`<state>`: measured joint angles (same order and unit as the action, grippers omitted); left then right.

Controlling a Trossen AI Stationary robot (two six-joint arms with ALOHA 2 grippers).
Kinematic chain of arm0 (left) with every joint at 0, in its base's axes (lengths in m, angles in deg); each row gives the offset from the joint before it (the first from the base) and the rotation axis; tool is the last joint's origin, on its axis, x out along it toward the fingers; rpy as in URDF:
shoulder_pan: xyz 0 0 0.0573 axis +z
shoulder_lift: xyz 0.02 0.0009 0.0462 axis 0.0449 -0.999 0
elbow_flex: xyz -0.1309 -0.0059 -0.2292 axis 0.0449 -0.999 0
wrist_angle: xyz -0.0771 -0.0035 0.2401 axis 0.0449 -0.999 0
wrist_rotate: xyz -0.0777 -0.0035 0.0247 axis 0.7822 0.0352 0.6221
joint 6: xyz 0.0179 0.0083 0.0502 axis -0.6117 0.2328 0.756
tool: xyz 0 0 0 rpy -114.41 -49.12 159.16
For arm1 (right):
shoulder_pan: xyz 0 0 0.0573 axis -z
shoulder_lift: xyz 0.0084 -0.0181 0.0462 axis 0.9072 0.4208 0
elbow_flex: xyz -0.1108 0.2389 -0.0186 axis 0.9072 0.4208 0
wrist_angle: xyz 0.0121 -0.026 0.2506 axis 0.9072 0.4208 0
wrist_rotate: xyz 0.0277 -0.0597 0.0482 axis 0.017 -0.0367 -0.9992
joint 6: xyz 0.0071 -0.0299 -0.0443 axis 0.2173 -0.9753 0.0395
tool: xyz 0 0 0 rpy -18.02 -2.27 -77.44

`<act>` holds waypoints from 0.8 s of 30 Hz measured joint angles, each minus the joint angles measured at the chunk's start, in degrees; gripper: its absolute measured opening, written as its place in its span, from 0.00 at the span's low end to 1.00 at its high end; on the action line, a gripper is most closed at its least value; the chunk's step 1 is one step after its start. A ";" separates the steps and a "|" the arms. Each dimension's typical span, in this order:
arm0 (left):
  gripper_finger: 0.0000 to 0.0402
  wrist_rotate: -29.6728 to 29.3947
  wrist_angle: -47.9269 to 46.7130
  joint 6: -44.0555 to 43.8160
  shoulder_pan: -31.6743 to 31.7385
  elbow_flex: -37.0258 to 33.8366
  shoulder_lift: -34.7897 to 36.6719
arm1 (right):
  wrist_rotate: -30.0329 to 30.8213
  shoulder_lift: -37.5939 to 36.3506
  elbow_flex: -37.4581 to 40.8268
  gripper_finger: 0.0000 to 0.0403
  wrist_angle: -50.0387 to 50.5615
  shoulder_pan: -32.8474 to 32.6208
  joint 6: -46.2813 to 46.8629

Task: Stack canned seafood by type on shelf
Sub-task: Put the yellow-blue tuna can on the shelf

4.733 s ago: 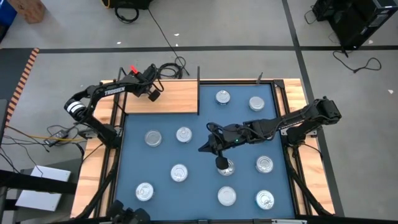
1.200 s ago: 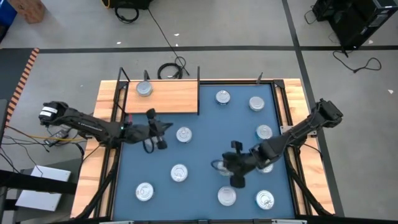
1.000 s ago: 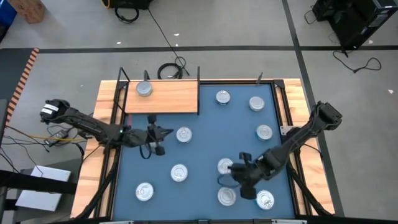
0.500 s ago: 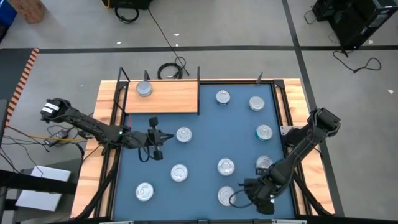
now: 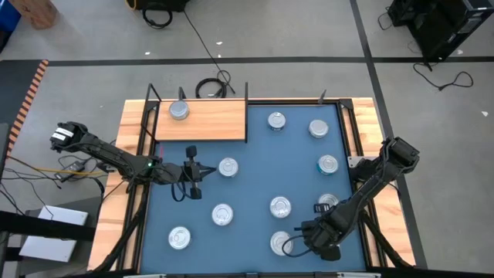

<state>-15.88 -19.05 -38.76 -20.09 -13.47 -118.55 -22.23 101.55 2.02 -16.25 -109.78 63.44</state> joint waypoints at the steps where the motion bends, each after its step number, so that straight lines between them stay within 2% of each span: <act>1: 0.01 0.06 -0.17 -0.02 -0.03 0.00 0.00 | -0.21 0.00 0.00 0.27 0.06 0.14 -0.45; 11: 0.01 0.67 -0.25 -0.02 -0.24 0.00 0.00 | -1.81 0.19 0.00 0.27 -1.39 0.24 -3.30; 20: 0.01 0.75 -0.22 0.00 -0.24 0.00 0.00 | -4.35 4.30 -0.24 0.27 -2.47 0.26 -6.64; 24: 0.01 0.79 -0.24 0.00 -0.24 0.00 -0.02 | -4.12 4.04 -0.14 0.23 -2.47 0.56 -6.58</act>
<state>-15.09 -19.29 -38.76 -20.33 -13.47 -118.57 -26.35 105.58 1.88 -18.73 -109.21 56.86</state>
